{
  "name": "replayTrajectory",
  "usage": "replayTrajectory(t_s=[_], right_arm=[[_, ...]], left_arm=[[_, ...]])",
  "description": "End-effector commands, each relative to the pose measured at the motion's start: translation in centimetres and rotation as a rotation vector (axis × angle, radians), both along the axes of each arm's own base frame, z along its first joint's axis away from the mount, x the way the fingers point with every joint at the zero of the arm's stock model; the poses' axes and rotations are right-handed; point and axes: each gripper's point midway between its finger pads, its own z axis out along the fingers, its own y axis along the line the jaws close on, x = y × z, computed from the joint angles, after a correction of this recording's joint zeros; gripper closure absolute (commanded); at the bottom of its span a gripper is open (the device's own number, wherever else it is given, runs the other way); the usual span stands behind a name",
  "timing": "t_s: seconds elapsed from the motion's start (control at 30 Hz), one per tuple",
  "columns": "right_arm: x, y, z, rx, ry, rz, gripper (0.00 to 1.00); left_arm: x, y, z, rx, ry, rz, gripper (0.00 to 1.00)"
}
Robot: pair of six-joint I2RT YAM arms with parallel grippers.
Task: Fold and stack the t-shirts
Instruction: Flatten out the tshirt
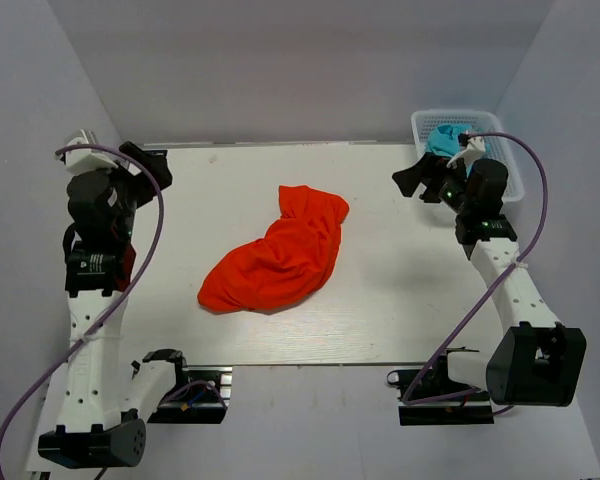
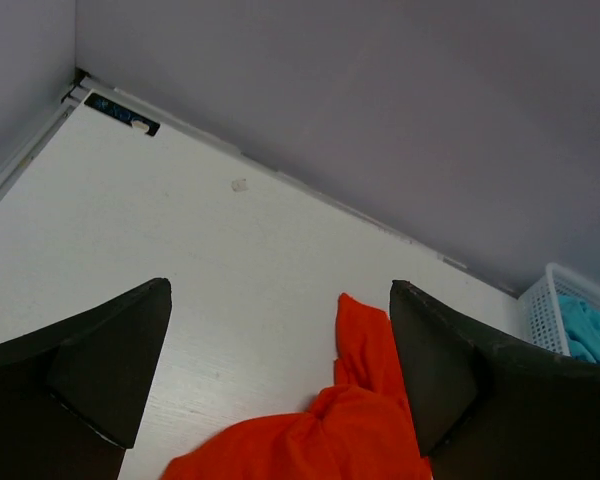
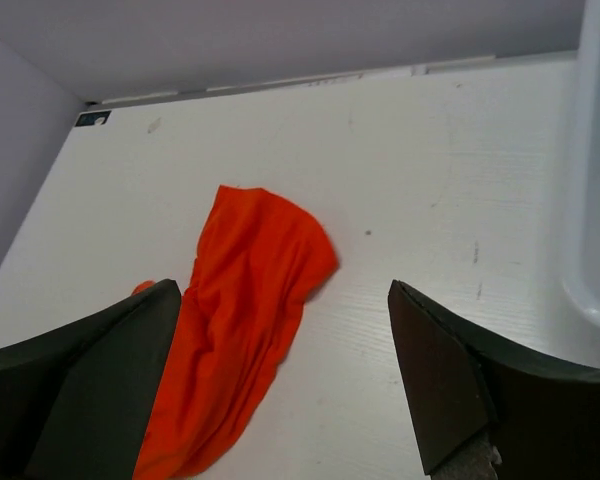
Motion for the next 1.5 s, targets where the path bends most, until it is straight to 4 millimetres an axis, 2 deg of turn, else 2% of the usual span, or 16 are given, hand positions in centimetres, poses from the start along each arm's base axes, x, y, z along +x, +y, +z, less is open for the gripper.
replayTrajectory(t_s=[0.0, 0.13, 0.2, 0.23, 0.33, 0.37, 0.47, 0.53, 0.57, 0.67, 0.77, 0.8, 0.93, 1.23, 1.37, 1.47], right_arm=[[-0.6, 1.7, 1.3, 0.101, 0.039, 0.073, 0.10], [0.5, 3.0, -1.5, 0.124, 0.125, 0.160, 0.10], [0.5, 4.3, -0.4, 0.104, 0.160, 0.265, 0.10], [1.6, 4.5, -3.2, 0.070, 0.231, 0.278, 0.10], [3.2, 4.1, -5.3, -0.055, 0.274, 0.197, 0.10], [2.9, 5.2, -5.7, -0.107, 0.272, 0.212, 0.10], [5.2, 4.7, -8.4, -0.236, 0.342, 0.111, 0.10], [5.9, 5.4, -8.8, -0.278, 0.375, 0.099, 0.10], [6.5, 6.2, -10.8, -0.302, 0.430, 0.108, 0.10], [7.9, 8.0, -12.3, -0.328, 0.467, 0.111, 0.10], [8.9, 9.6, -13.3, -0.344, 0.498, 0.111, 0.10], [8.9, 10.2, -15.4, -0.370, 0.538, 0.108, 0.10], [9.8, 11.1, -17.2, -0.395, 0.545, 0.091, 0.12], [10.4, 12.0, -21.2, -0.448, 0.601, 0.069, 0.12], [9.2, 13.2, -23.1, -0.458, 0.628, 0.120, 0.21], [8.6, 14.0, -24.1, -0.432, 0.648, 0.152, 0.40]], left_arm=[[0.3, 0.5, -0.4, -0.001, 0.012, 0.029, 0.00], [0.8, -1.3, -3.0, -0.017, 0.051, -0.073, 0.00], [1.2, -2.5, -4.6, -0.059, 0.087, -0.130, 0.00], [1.3, -2.8, -6.2, -0.068, 0.146, -0.145, 0.00], [2.1, -3.8, -12.3, -0.119, 0.380, -0.168, 0.00], [1.2, -4.9, -15.0, -0.150, 0.487, -0.216, 0.06], [-1.6, -5.8, -23.0, -0.209, 0.765, -0.231, 0.09], [-3.7, -5.8, -25.5, -0.247, 0.862, -0.192, 0.09], [-5.4, -5.9, -27.7, -0.270, 0.935, -0.163, 0.06], [-9.4, -6.5, -30.5, -0.348, 1.053, -0.099, 0.03], [-13.1, -7.5, -32.9, -0.433, 1.162, -0.057, 0.05], [-14.0, -7.6, -33.3, -0.434, 1.187, -0.040, 0.07], [-16.1, -6.7, -35.3, -0.426, 1.252, 0.064, 0.16], [-12.0, -6.7, -37.2, -0.427, 1.152, 0.100, 0.26], [-11.3, -6.9, -37.9, -0.434, 1.150, 0.092, 0.49], [-10.8, -7.1, -37.7, -0.442, 1.129, 0.078, 0.85]])
